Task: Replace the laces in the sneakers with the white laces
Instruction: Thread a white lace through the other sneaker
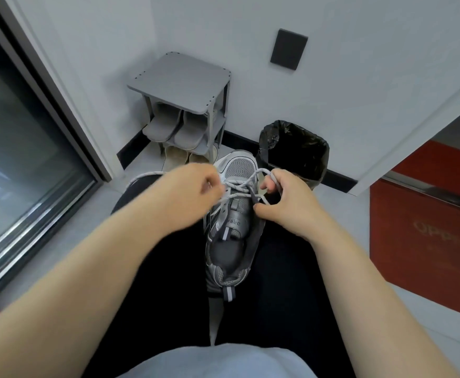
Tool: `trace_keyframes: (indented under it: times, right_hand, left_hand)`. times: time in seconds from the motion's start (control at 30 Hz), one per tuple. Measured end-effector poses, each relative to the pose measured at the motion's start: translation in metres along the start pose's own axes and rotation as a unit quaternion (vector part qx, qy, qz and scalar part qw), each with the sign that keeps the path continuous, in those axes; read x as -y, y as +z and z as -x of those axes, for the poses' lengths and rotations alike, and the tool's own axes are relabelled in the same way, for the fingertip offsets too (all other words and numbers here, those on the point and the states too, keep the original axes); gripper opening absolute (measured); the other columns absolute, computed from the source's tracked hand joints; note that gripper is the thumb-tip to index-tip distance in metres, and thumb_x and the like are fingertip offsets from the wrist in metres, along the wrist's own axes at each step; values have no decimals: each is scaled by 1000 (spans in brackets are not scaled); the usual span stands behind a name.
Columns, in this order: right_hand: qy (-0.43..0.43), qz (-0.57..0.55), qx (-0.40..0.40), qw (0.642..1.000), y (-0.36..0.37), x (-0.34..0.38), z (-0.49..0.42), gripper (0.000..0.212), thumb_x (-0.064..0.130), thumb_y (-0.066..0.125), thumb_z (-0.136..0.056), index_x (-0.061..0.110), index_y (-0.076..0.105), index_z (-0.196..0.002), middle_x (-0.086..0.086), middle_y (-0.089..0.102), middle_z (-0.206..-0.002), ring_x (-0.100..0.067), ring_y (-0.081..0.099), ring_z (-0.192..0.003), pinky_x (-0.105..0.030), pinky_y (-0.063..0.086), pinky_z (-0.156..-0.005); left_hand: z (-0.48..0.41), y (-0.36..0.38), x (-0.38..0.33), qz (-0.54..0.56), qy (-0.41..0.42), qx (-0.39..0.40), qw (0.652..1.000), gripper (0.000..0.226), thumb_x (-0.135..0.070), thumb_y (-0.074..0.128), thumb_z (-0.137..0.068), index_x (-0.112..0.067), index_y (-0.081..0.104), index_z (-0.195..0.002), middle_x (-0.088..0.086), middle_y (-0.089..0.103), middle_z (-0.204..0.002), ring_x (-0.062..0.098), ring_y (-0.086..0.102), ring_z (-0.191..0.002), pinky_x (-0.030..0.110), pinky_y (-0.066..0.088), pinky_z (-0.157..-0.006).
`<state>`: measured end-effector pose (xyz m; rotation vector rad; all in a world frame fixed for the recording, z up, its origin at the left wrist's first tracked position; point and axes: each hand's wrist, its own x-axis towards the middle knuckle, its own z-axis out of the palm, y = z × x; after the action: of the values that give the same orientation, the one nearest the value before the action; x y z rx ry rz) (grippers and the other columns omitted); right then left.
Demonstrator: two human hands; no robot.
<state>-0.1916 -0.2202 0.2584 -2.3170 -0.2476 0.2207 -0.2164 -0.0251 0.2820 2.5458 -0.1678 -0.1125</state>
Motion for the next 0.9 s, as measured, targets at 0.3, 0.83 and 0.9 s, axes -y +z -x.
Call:
trace_keyframes:
  times: [0.3,0.83,0.9]
  right_hand:
    - [-25,-34,-24,999,4,0,10,39,11,74,-67,20,37,-73,-11,58,-97,-24,52,-84,-25,40,-70]
    - [12,-19,-27,999,6,3,9,24,18,67,-63,20,49,-78,3,54,-93,-14,51,-84,-33,45,-77]
    - [7,-19,-32,999,8,2,9,26,19,66,-65,25,50,-84,6,56,-97,-11,52,-85,-33,45,-79]
  left_hand:
    - [-19,33,-23,-234,12,-30,972,18,-40,48,-89,-23,53,-93,-1,55,-109,24,42,-108,37,27,-94]
    - [26,-56,9,515,74,192,832,24,-31,57,-88,-15,57,-71,13,70,-100,23,63,-102,23,53,-76]
    - [19,-41,2,554,15,145,820,22,-20,47,-90,-11,50,-71,7,62,-65,26,63,-75,33,55,-80]
